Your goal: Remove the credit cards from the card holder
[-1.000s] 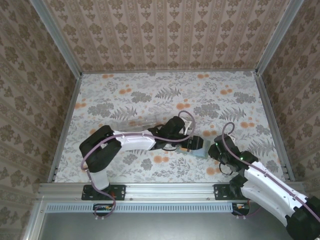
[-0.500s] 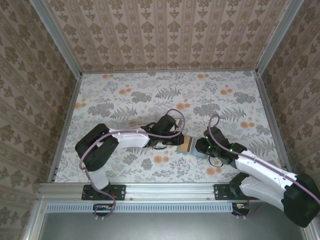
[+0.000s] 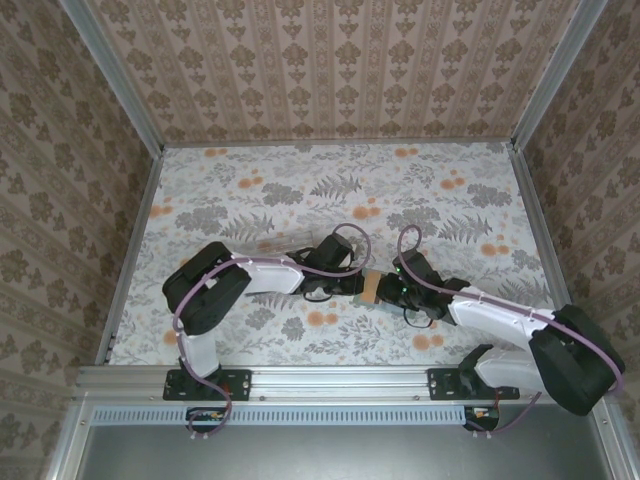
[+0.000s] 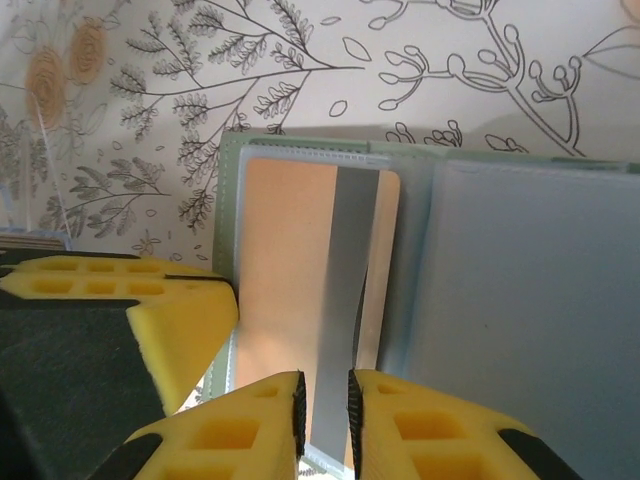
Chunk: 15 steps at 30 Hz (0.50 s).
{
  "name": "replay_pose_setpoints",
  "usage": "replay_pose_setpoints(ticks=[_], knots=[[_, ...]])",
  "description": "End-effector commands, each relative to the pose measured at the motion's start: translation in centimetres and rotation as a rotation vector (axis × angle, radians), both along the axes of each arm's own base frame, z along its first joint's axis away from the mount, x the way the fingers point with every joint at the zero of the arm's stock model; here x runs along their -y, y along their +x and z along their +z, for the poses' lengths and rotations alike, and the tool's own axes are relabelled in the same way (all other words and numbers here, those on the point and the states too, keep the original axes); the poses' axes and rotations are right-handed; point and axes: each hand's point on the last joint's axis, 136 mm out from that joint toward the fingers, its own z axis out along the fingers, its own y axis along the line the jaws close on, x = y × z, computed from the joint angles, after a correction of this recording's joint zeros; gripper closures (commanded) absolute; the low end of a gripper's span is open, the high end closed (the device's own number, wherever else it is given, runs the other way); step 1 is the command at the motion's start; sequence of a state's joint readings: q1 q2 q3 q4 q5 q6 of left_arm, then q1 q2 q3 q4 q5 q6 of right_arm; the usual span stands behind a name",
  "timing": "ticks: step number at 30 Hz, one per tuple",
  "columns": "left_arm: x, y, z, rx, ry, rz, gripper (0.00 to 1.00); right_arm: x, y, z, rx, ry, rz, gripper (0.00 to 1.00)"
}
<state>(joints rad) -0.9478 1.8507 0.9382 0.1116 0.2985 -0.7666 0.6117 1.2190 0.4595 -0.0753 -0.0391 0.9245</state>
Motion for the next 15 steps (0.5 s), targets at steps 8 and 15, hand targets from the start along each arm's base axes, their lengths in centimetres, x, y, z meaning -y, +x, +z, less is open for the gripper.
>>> replay_pose_setpoints(ticks=[8, 15], knots=[[-0.6, -0.7, -1.9, -0.031, 0.066, 0.004, 0.95, 0.4, 0.1, -0.6, -0.026, 0.029, -0.065, 0.81], [-0.5, -0.8, -1.9, -0.032, 0.066, 0.004, 0.95, 1.5, -0.4, -1.3, -0.052, 0.012, -0.092, 0.84]])
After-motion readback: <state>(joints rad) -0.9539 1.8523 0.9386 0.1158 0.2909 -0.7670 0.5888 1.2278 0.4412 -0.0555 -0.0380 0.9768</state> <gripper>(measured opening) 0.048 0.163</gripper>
